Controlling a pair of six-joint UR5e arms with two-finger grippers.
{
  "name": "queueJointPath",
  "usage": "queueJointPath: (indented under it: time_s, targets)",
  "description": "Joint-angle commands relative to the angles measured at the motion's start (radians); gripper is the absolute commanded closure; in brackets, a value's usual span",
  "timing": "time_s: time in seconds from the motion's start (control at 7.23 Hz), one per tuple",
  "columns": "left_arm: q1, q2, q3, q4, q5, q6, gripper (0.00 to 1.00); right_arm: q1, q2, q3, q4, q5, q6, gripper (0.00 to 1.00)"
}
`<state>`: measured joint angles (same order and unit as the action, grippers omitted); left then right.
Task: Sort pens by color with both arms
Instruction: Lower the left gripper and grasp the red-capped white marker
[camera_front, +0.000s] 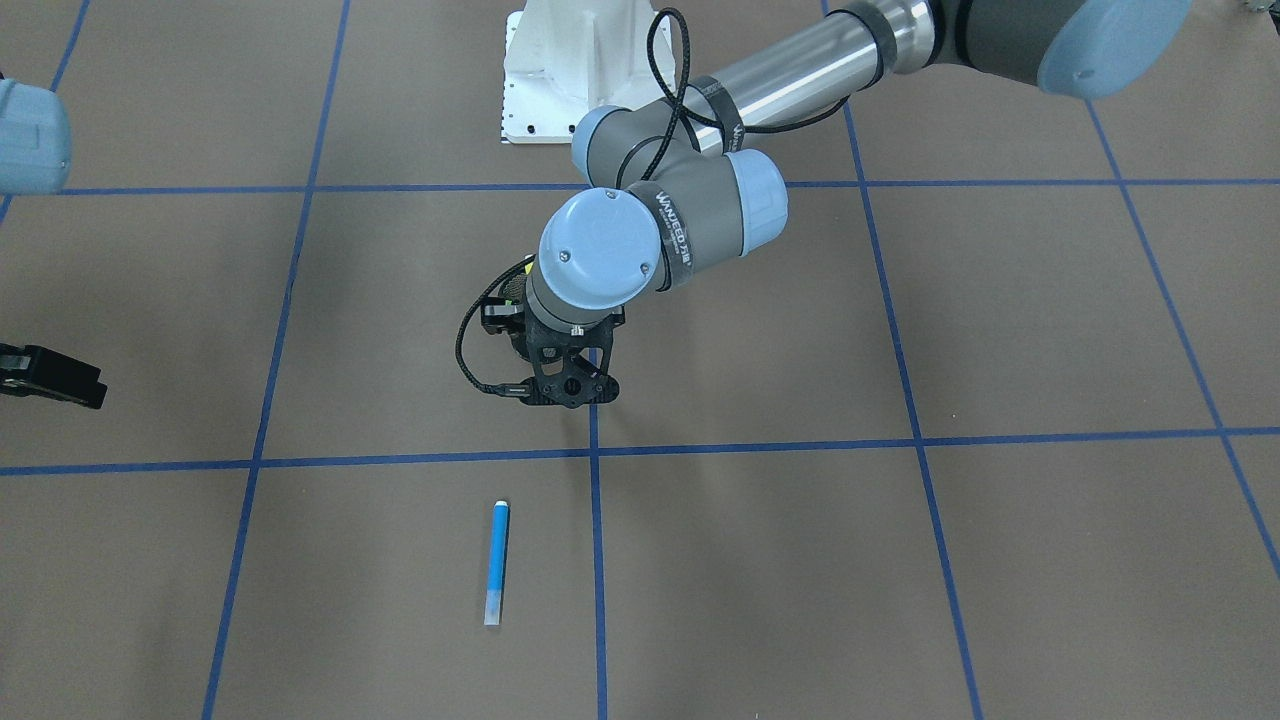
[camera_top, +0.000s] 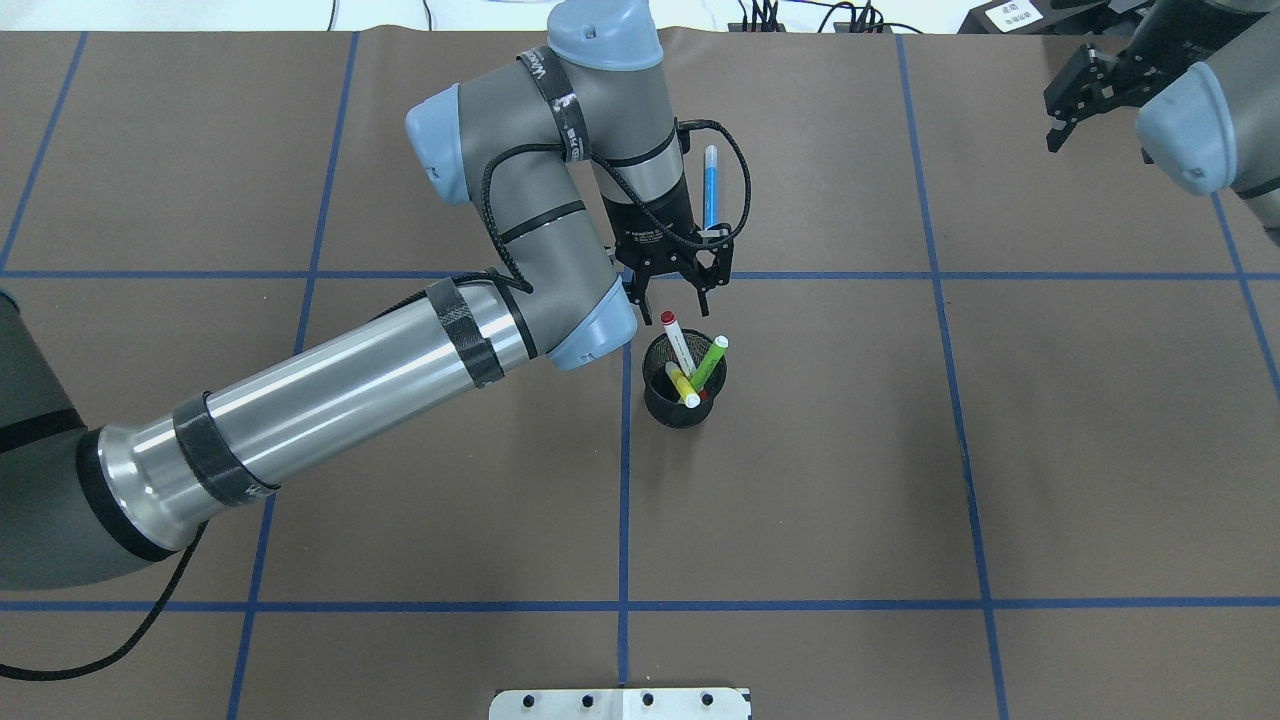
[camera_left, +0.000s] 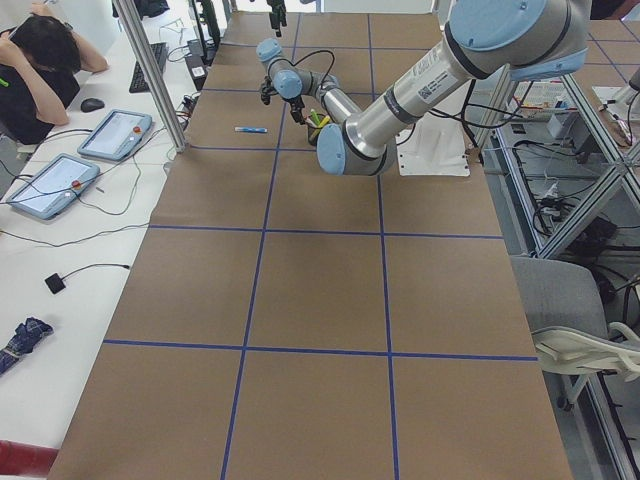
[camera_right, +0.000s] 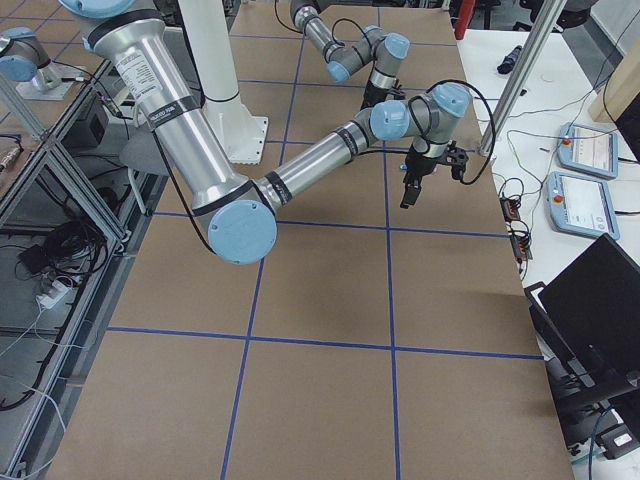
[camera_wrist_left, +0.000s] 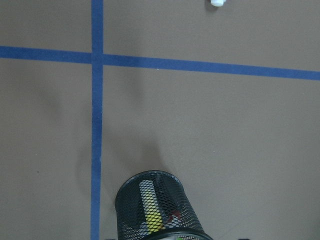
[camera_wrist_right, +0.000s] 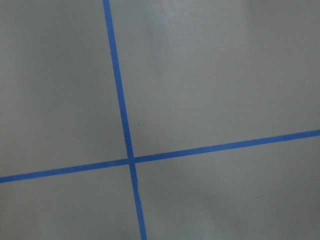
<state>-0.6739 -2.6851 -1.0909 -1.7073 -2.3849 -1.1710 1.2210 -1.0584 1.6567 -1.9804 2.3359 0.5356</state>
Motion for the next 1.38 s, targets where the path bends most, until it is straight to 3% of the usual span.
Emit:
queueJointPath:
  time_s: [0.0,0.55,1.24]
  targets:
    - [0.0,0.001,0.0,0.0,0.0,0.007,0.6,0.002,0.0,0.0,0.0,-0.001,0.0,0.0]
    - [0.0,0.001,-0.003,0.0,0.0,0.007,0.65,0.0,0.002,0.002,0.0,0.0,0.0,0.0]
    - [-0.003,0.001,-0.018,0.011,0.0,-0.004,0.95,0.0,0.002,0.0,0.0,-0.001,0.0,0.0]
